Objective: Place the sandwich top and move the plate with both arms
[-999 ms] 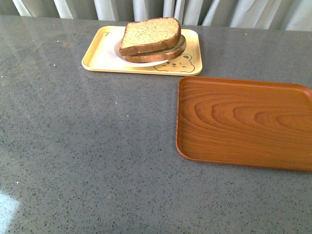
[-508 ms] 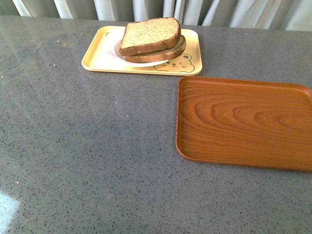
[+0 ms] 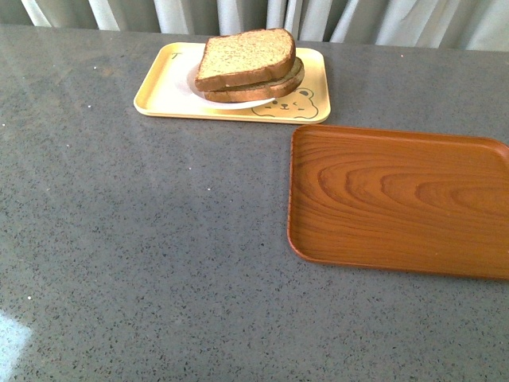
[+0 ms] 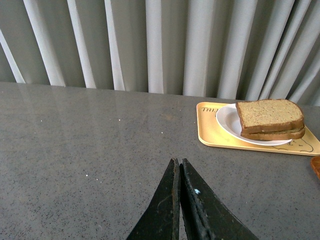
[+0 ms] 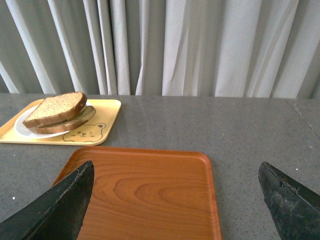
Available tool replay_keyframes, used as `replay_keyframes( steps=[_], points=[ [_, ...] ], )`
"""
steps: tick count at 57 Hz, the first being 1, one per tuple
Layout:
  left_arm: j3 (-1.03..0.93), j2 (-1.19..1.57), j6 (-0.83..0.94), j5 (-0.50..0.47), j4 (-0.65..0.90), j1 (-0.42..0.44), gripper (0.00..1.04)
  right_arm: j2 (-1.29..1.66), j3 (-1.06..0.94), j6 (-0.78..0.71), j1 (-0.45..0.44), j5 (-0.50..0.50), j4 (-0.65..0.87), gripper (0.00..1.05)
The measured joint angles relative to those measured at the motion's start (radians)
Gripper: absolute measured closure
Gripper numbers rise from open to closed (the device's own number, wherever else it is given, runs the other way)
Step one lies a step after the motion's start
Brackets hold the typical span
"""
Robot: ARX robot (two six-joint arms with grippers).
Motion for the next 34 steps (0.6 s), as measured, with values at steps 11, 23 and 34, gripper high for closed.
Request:
replay_keyframes(
  steps=[11, 23, 34],
  points=[
    [0.000, -0.001, 0.000, 0.001, 0.000, 0.000, 1.03, 0.000, 0.000, 0.000, 0.000, 0.000, 0.000, 0.09],
    [0.000, -0.001, 0.000, 0.001, 0.000, 0.000, 1.03, 0.000, 0.000, 0.000, 0.000, 0.000, 0.000, 0.09],
    [0.000, -0.001, 0.000, 0.001, 0.000, 0.000, 0.83, 0.000, 0.000, 0.000, 0.000, 0.000, 0.000, 0.09]
  ],
)
